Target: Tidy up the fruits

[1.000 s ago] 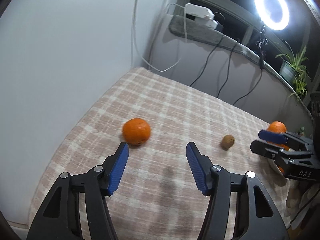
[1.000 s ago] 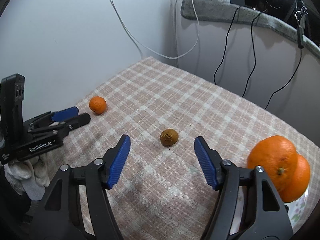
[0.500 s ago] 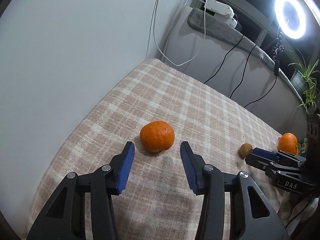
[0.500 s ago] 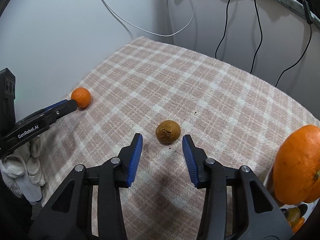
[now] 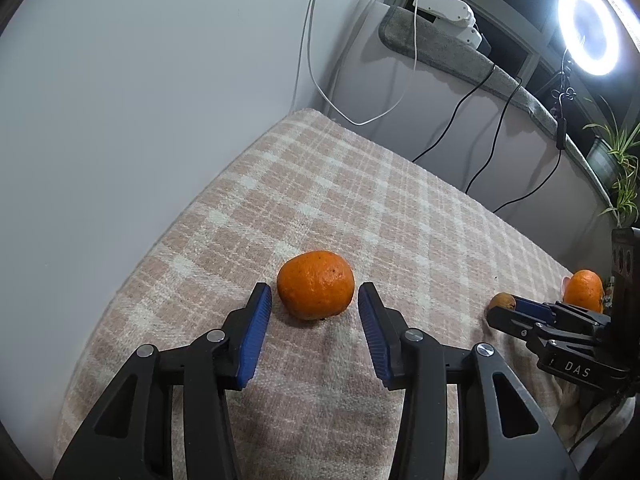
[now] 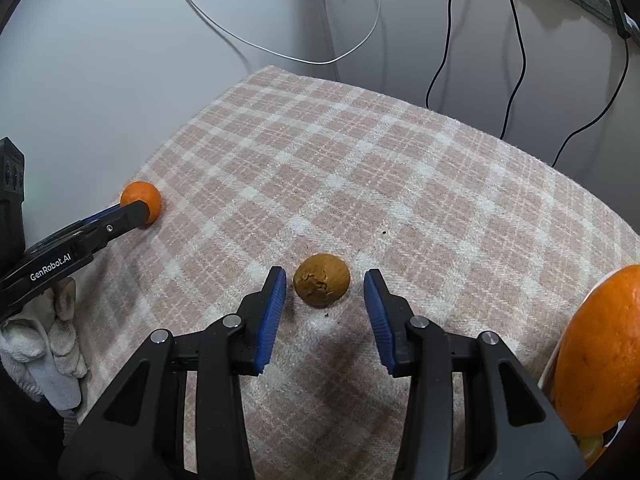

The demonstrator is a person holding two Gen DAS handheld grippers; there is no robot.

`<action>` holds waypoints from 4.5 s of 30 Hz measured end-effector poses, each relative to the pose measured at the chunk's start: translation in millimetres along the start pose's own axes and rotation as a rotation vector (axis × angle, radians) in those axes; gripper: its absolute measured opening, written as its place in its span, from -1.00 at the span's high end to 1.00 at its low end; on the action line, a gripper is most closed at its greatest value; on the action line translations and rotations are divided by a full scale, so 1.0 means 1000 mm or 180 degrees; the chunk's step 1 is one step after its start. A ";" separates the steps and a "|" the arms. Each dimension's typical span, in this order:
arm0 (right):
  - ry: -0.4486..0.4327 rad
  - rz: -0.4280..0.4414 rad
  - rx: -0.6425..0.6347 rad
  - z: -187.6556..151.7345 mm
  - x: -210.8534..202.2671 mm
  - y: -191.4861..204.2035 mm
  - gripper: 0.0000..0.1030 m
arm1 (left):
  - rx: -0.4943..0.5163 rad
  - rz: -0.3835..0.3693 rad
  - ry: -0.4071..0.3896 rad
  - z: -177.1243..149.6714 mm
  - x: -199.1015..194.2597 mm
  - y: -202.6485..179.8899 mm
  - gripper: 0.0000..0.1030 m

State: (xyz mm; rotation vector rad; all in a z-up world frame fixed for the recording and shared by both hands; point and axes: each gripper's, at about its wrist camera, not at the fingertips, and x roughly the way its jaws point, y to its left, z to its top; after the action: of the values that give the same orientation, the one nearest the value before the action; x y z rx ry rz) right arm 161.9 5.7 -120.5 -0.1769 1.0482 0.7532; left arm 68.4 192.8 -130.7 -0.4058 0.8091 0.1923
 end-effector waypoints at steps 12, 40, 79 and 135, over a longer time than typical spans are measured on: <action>0.0009 -0.0020 -0.0047 0.002 0.002 0.003 0.43 | 0.0030 0.0021 0.0015 0.002 0.005 -0.001 0.25; -0.0191 0.0162 -0.0029 -0.007 -0.036 0.005 0.44 | 0.0205 -0.0123 -0.0184 -0.008 -0.029 -0.032 0.27; -0.0813 -0.0338 0.0506 -0.112 -0.187 -0.121 0.44 | 0.1131 -0.0912 -0.0095 -0.064 -0.056 -0.214 0.27; -0.0791 -0.0637 0.0760 -0.122 -0.176 -0.184 -0.38 | 0.1504 -0.1047 0.0063 -0.078 -0.030 -0.293 -0.21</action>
State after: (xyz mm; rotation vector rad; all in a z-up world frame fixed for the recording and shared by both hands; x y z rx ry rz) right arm 142.4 -272.1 -74.7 0.0174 0.8601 0.4512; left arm 90.2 -105.9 -75.3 -0.0893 0.7676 -0.3068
